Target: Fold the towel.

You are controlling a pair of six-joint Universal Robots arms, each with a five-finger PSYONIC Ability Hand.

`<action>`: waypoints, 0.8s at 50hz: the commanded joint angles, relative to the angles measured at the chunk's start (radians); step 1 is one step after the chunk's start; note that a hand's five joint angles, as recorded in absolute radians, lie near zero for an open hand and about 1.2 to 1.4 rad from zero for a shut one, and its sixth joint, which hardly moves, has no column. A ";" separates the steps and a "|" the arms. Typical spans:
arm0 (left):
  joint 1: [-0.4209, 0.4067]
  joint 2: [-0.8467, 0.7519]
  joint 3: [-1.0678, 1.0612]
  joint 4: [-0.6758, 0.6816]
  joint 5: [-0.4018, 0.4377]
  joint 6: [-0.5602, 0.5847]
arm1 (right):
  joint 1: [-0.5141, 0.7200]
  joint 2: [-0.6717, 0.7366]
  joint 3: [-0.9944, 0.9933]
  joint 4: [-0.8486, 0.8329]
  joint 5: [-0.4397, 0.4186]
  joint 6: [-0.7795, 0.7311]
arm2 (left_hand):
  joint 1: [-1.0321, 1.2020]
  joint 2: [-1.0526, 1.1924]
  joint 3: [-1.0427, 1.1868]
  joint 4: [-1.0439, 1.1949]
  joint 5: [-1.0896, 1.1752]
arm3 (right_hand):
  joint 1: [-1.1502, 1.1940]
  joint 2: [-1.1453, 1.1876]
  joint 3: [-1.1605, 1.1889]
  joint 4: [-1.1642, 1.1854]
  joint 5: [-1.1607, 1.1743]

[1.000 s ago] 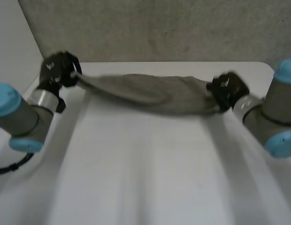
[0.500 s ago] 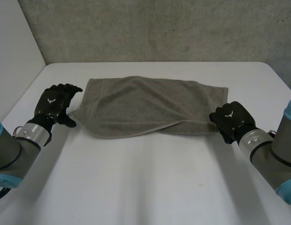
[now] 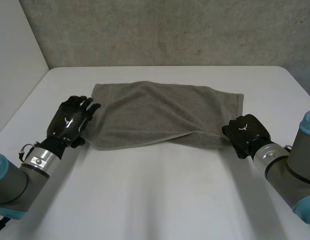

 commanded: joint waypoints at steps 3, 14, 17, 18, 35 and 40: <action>0.000 -0.014 -0.018 0.017 0.026 0.062 | 0.000 0.003 0.002 -0.007 0.000 -0.001 | 0.105 0.105 0.105 0.106 0.103 | 0.056 0.060 0.057 0.054 0.048; 0.000 -0.068 0.009 0.014 0.028 0.223 | 0.000 0.006 0.006 -0.007 0.002 -0.001 | 0.328 0.328 0.328 0.329 0.326 | 0.056 0.060 0.057 0.054 0.048; 0.000 -0.075 0.014 0.012 0.028 0.237 | 0.000 0.006 0.006 -0.006 0.002 -0.001 | 0.422 0.422 0.422 0.423 0.420 | 0.056 0.060 0.057 0.054 0.048; 0.000 -0.077 0.015 0.012 0.028 0.239 | 0.000 0.006 0.006 -0.006 0.002 -0.001 | 0.472 0.472 0.472 0.473 0.469 | 0.056 0.060 0.057 0.054 0.048; -0.001 0.065 -0.001 -0.049 0.035 0.227 | -0.003 -0.069 -0.023 0.014 0.018 0.004 | 1.062 1.062 1.062 1.063 1.060 | 0.056 0.060 0.057 0.054 0.048; 0.008 0.234 0.011 -0.214 0.021 0.162 | -0.076 -0.197 -0.031 0.062 0.008 0.018 | 1.062 1.062 1.062 1.063 1.060 | 0.056 0.060 0.057 0.054 0.048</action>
